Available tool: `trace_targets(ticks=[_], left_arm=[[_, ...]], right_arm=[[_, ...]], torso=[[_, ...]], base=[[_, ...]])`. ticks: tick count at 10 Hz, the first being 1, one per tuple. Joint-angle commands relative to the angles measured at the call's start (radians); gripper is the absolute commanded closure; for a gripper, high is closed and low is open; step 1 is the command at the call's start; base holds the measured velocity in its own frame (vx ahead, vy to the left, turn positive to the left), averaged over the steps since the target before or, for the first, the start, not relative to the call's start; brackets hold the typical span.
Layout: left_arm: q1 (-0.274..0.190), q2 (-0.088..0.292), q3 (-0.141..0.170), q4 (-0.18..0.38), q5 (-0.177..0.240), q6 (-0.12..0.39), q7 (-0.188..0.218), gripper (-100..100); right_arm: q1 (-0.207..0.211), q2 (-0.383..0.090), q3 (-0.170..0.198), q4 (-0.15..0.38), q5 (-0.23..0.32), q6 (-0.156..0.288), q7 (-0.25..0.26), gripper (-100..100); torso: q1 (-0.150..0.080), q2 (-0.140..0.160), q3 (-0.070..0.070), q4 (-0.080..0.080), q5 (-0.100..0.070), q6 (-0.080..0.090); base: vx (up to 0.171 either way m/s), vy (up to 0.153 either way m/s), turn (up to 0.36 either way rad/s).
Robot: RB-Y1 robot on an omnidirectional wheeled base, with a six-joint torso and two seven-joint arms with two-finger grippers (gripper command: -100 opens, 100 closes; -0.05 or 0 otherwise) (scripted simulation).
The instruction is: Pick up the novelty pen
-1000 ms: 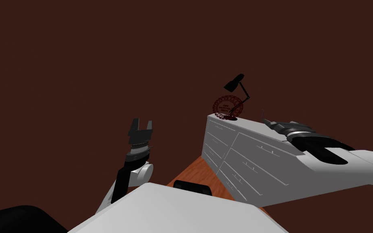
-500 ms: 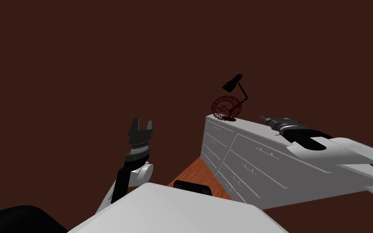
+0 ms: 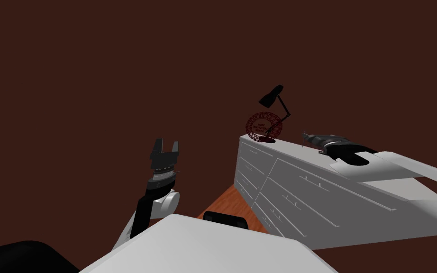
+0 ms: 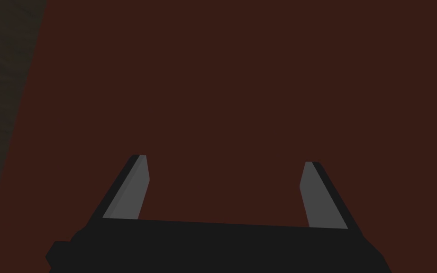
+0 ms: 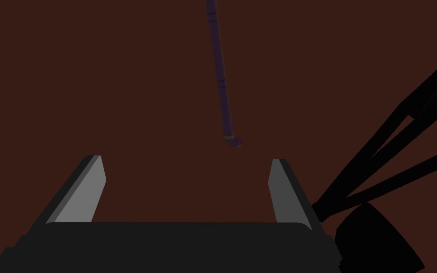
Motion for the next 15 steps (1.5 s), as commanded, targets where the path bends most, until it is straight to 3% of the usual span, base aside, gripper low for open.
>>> trace_targets(ticks=[1,6,7,8,9,10,14,15], left_arm=[[0.000,0.000,0.000,0.000,0.000,0.000,0.000,0],[0.000,0.000,0.000,0.000,0.000,0.000,0.000,0],[0.000,0.000,0.000,0.000,0.000,0.000,0.000,0],[0.000,0.000,0.000,0.000,0.000,0.000,0.000,0],[0.000,0.000,0.000,0.000,0.000,0.000,0.000,0],[0.000,0.000,0.000,0.000,0.000,0.000,0.000,0],[0.000,0.000,0.000,0.000,0.000,0.000,0.000,0],[0.000,0.000,0.000,0.000,0.000,0.000,0.000,0]], right_arm=[[-0.046,-0.023,0.033,0.034,-0.014,0.017,0.002,-100],[-0.171,-0.090,0.120,0.128,-0.053,0.061,0.007,-100],[-0.157,-0.084,0.110,0.116,-0.049,0.057,0.006,-100],[-0.159,-0.085,0.112,0.117,-0.050,0.059,0.006,0],[-0.159,-0.084,0.112,0.117,-0.050,0.059,0.006,-100],[-0.159,-0.084,0.112,0.117,-0.050,0.059,0.006,100],[-0.159,-0.084,0.112,0.117,-0.050,0.059,0.006,100],[-0.159,-0.084,0.112,0.117,-0.050,0.059,0.006,0]], torso=[[0.000,0.000,0.000,0.000,0.000,0.000],[-0.002,-0.001,-0.001,0.000,0.000,0.000],[-0.002,-0.001,-0.001,0.000,0.000,0.000],[-0.001,0.000,0.000,0.000,0.000,0.000],[0.000,0.002,0.001,0.000,0.000,0.000],[0.001,0.002,0.001,0.001,0.000,0.000],[0.001,0.003,0.002,0.001,0.000,0.000],[0.001,0.003,0.002,0.001,0.000,0.000]], base=[[0.051,-0.051,-0.026],[0.060,-0.045,-0.019],[0.023,-0.018,0.001],[0.000,0.000,0.000],[0.000,0.000,0.000],[0.000,0.000,0.000],[0.000,0.000,0.000],[0.000,0.000,0.000]])
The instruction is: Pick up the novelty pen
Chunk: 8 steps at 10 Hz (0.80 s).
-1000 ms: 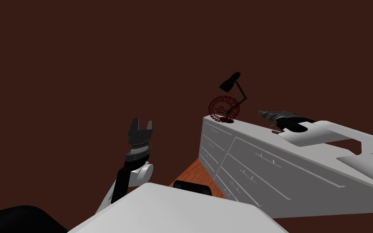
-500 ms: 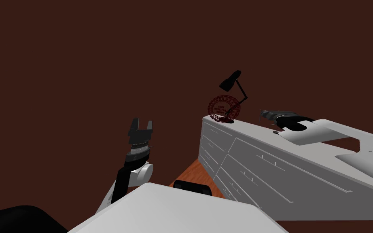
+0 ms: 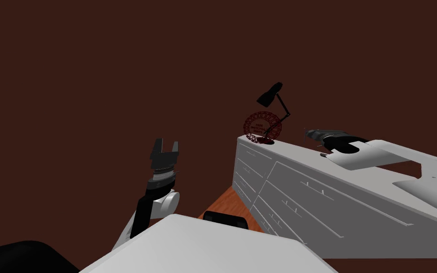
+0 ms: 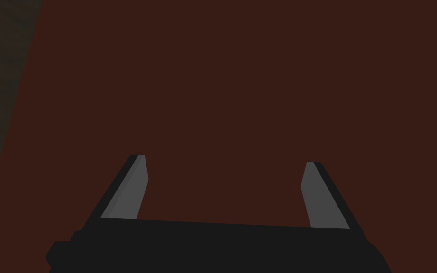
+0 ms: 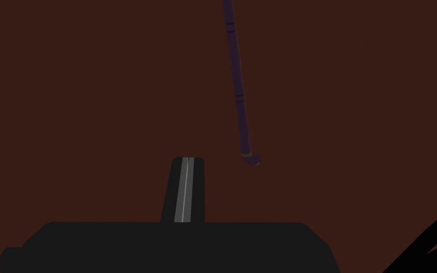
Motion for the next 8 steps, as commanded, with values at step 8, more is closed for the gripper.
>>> trace_targets(ticks=[8], left_arm=[[0.000,0.000,0.000,0.000,0.000,0.000,0.000,0]], right_arm=[[0.042,0.020,-0.040,0.056,0.158,-0.024,-0.037,-100]], torso=[[0.003,0.009,0.005,0.002,0.001,0.000]], base=[[-0.133,0.069,0.144]])
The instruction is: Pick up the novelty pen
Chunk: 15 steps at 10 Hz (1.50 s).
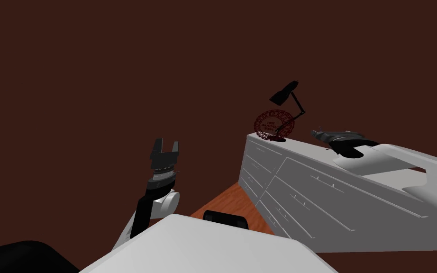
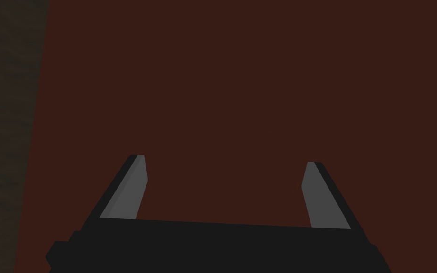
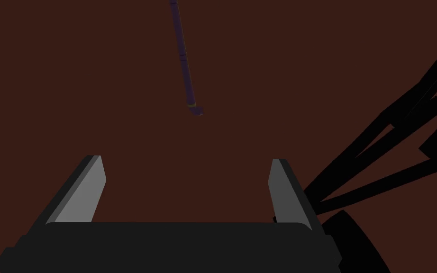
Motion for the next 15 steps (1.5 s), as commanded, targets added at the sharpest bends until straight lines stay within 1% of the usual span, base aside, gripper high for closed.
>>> trace_targets(ticks=[1,2,3,5,7,8,9,10,11,12,15], left_arm=[[0.000,0.000,0.000,0.000,0.000,0.000,0.000,0],[0.000,0.000,0.000,0.000,0.000,0.000,0.000,0],[0.000,0.000,0.000,0.000,0.000,0.000,0.000,0],[0.001,0.000,0.000,0.000,0.000,0.000,0.000,0],[0.001,0.000,0.000,0.000,0.000,0.000,0.000,0],[0.001,0.000,0.000,0.000,0.000,0.000,0.000,0],[0.000,0.000,0.000,0.000,0.000,0.000,0.000,0],[0.000,0.000,0.000,0.000,0.000,0.000,0.000,0],[0.000,0.000,0.000,0.000,0.000,0.000,0.000,0],[0.000,0.000,0.000,0.000,0.000,0.000,0.000,0],[0.000,0.000,0.000,0.000,0.000,0.000,0.000,0]], right_arm=[[0.001,0.019,-0.003,0.013,0.031,0.003,-0.006,-100],[-0.005,0.036,0.003,0.011,0.048,0.009,0.003,-100],[-0.012,0.046,0.014,0.003,0.061,0.010,0.022,-100],[-0.022,0.053,0.030,-0.007,0.072,0.009,0.049,-100],[-0.035,0.057,0.049,-0.020,0.082,0.004,0.084,-100],[-0.027,0.057,0.042,-0.021,0.081,0.007,0.072,-100],[-0.027,0.057,0.042,-0.023,0.082,0.008,0.075,0],[-0.033,0.027,0.037,-0.034,0.055,0.025,0.078,-100],[-0.029,0.034,0.039,-0.031,0.060,0.017,0.077,-100],[-0.029,0.031,0.038,-0.032,0.057,0.020,0.077,100],[-0.029,0.030,0.039,-0.032,0.059,0.020,0.080,100]], torso=[[0.000,0.000,0.000,0.000,0.000,0.000],[0.000,-0.002,-0.001,0.000,0.000,0.000],[-0.002,-0.006,-0.003,-0.001,0.000,0.001],[-0.009,-0.016,-0.009,-0.004,-0.002,0.000],[-0.012,-0.021,-0.012,-0.005,-0.003,0.000],[-0.010,-0.021,-0.012,-0.005,-0.003,0.000],[-0.007,-0.015,-0.009,-0.004,-0.002,0.000],[-0.005,-0.010,-0.006,-0.003,-0.001,0.000],[-0.006,-0.009,-0.005,-0.002,-0.001,0.000],[-0.005,-0.008,-0.005,-0.002,-0.002,0.000],[-0.005,-0.005,-0.003,-0.001,-0.002,0.000]], base=[[-0.063,0.035,0.084],[0.006,0.013,-0.037],[0.109,-0.061,-0.175],[0.182,-0.104,-0.137],[0.209,-0.109,-0.157],[0.089,-0.031,-0.014],[0.016,-0.007,0.007],[0.025,-0.035,0.021],[0.015,-0.024,0.010],[0.002,-0.002,0.015],[0.001,-0.001,-0.008]])
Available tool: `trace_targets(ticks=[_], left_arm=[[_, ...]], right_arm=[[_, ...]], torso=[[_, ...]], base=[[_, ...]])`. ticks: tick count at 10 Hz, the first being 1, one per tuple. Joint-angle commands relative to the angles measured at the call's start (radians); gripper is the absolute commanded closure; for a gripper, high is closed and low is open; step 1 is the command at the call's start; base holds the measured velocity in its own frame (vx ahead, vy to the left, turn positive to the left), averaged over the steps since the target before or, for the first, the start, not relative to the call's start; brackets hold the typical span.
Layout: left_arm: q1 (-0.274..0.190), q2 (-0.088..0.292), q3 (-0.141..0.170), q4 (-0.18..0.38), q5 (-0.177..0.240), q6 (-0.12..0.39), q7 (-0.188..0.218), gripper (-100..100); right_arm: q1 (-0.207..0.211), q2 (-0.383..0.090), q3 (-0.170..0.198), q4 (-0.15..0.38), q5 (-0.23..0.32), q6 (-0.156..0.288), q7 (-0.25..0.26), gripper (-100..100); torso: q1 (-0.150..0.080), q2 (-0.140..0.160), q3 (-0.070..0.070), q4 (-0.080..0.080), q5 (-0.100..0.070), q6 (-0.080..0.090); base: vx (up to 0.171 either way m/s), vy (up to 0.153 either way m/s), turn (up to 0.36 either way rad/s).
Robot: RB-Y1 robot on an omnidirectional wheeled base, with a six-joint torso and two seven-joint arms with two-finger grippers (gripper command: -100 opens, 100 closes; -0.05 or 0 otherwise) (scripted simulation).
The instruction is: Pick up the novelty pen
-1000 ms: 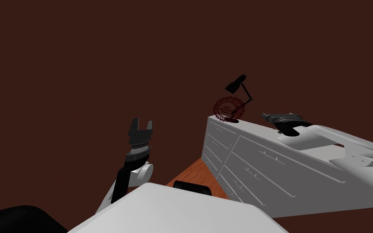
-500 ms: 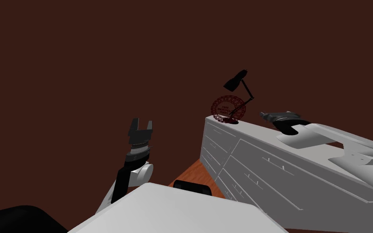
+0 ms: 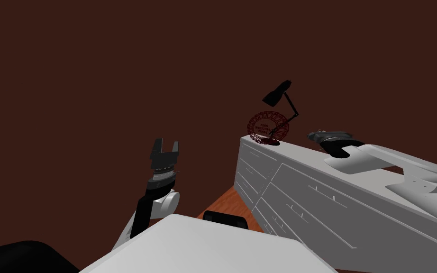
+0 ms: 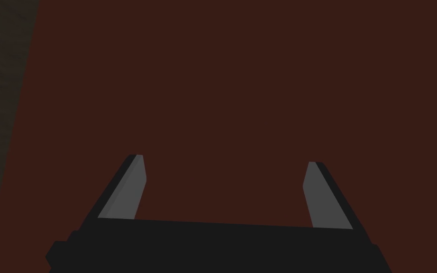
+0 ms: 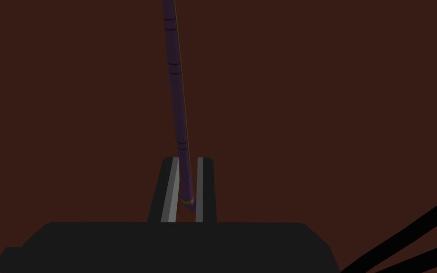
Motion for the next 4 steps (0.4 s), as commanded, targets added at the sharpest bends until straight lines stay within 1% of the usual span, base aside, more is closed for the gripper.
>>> trace_targets(ticks=[1,2,3,4], left_arm=[[0.000,0.000,0.000,0.000,0.000,0.000,0.000,0],[0.000,0.000,0.000,0.000,0.000,0.000,0.000,0],[0.000,0.000,0.000,0.000,0.000,0.000,0.000,0],[0.000,0.000,0.000,0.000,0.000,0.000,0.000,0]], right_arm=[[0.000,0.000,0.000,0.000,0.000,0.000,0.000,100],[0.000,0.000,0.000,0.000,0.000,0.000,0.000,0],[0.000,0.000,0.000,0.000,0.000,0.000,0.000,100],[0.000,0.000,0.000,0.000,0.000,0.000,0.000,0]], torso=[[0.000,0.000,0.000,0.000,0.000,0.000],[0.000,0.000,0.000,0.000,0.000,0.000],[0.000,0.000,0.000,0.000,0.000,0.000],[0.000,0.000,0.000,0.000,0.000,0.000]], base=[[0.000,0.000,0.000],[0.000,0.000,0.000],[0.000,0.000,0.000],[0.000,0.000,0.000]])
